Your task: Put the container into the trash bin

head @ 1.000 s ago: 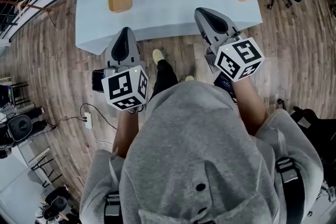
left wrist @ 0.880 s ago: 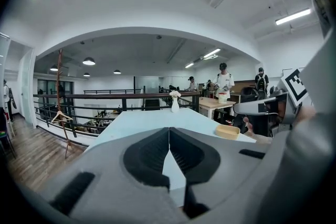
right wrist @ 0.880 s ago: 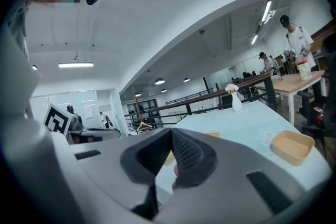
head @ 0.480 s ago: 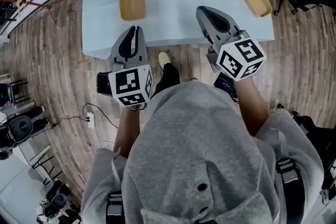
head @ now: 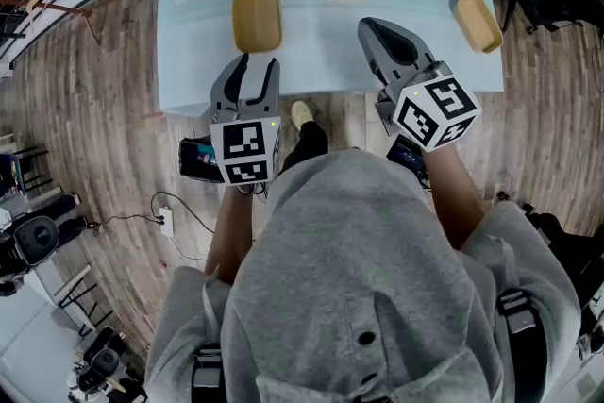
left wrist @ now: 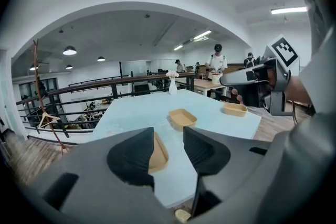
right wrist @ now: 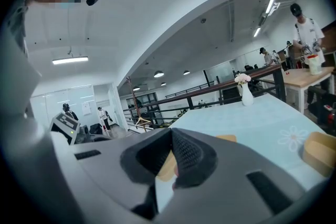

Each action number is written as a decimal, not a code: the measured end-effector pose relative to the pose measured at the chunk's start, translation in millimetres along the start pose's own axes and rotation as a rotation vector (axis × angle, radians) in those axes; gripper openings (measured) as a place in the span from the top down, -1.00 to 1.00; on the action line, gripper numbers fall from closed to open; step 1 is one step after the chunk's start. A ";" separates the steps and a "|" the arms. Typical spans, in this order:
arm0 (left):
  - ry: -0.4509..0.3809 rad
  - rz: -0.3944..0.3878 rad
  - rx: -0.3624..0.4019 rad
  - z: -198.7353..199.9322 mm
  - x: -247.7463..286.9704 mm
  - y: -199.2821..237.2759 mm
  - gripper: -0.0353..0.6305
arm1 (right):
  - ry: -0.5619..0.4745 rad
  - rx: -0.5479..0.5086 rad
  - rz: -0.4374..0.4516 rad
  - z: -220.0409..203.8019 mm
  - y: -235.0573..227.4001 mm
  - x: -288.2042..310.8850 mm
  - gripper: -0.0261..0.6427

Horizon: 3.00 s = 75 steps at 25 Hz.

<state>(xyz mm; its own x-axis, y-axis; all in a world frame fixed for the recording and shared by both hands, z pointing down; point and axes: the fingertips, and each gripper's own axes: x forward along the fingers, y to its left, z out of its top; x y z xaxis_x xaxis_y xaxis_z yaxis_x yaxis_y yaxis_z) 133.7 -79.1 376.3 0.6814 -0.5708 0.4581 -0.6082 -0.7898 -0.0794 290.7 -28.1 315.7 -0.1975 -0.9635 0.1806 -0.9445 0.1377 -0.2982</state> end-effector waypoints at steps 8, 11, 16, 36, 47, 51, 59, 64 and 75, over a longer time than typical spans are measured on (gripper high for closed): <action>0.082 -0.085 0.019 -25.4 31.4 21.5 0.35 | 0.025 0.000 -0.049 -3.9 -1.0 31.4 0.85; 0.099 -0.115 0.033 -30.2 40.9 28.1 0.34 | 0.029 0.004 -0.067 -4.1 -1.6 43.3 0.85; 0.150 -0.188 0.072 -50.9 56.2 28.7 0.34 | 0.037 -0.001 -0.103 -6.2 -5.2 54.8 0.85; 0.385 -0.373 0.328 -154.5 118.7 9.8 0.35 | 0.085 -0.035 -0.172 -20.9 -11.0 61.5 0.84; 0.409 -0.267 0.580 -158.9 126.2 11.5 0.74 | 0.088 -0.041 -0.120 -20.9 -11.7 52.6 0.85; 0.420 -0.220 0.553 -156.0 116.6 20.6 0.80 | 0.093 -0.055 -0.081 -20.7 -7.1 50.8 0.85; 0.407 -0.050 0.471 -143.6 77.2 28.6 0.81 | 0.105 -0.050 0.025 -19.5 -0.5 34.3 0.85; 0.440 0.075 0.375 -155.6 37.1 35.1 0.81 | 0.139 -0.049 0.147 -26.2 18.5 42.5 0.85; 0.622 0.410 0.096 -254.9 -117.4 94.9 0.81 | 0.257 -0.093 0.576 -69.9 168.0 108.5 0.85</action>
<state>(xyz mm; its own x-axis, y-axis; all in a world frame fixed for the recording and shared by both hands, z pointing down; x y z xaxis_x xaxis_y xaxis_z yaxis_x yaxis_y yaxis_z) -107.8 -29.8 540.6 0.0351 -0.6138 0.7887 -0.7063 -0.5736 -0.4149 92.3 -93.4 350.7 -0.7261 -0.6448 0.2386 -0.6849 0.6478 -0.3336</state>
